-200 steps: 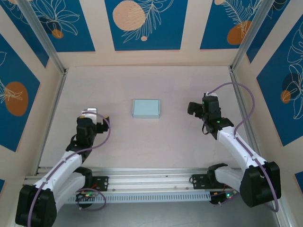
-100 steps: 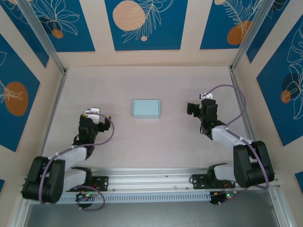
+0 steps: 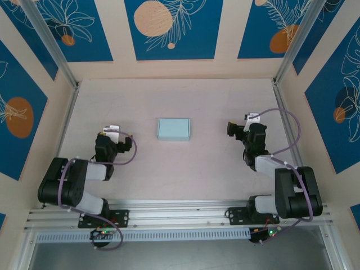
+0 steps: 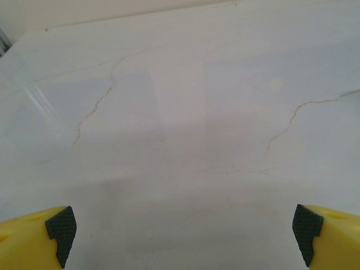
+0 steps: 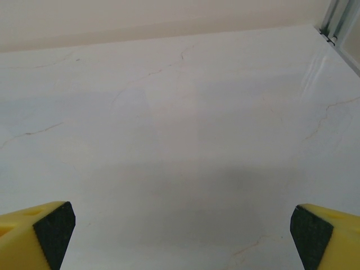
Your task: Fold the paper box
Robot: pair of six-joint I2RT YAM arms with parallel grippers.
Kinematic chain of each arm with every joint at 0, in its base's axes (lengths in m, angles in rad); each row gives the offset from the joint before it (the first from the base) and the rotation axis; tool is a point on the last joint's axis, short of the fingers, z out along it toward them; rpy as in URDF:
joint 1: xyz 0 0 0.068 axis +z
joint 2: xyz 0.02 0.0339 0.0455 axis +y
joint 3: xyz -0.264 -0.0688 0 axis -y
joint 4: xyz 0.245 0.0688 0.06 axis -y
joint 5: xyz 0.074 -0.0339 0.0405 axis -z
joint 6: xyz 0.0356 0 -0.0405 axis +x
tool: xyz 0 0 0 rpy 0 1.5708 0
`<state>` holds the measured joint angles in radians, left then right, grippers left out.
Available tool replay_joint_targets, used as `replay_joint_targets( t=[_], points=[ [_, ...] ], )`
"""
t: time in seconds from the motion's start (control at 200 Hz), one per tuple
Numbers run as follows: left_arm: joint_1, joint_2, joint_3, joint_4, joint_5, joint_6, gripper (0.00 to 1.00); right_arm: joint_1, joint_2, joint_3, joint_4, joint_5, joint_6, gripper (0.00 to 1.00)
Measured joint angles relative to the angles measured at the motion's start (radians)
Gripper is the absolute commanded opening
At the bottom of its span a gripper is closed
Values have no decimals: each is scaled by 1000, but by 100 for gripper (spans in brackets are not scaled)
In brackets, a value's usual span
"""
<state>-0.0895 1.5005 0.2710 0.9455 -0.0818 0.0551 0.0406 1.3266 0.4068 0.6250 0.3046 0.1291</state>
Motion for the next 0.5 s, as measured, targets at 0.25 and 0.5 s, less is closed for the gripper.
replay_joint_targets(
  t=[0.25, 0.5],
  points=[
    [7, 29, 75, -50, 56, 1, 100, -6, 135, -11, 123, -98, -16, 100],
    [33, 31, 118, -93, 82, -2, 100, -54, 197, -8, 143, -222, -22, 100]
  ],
)
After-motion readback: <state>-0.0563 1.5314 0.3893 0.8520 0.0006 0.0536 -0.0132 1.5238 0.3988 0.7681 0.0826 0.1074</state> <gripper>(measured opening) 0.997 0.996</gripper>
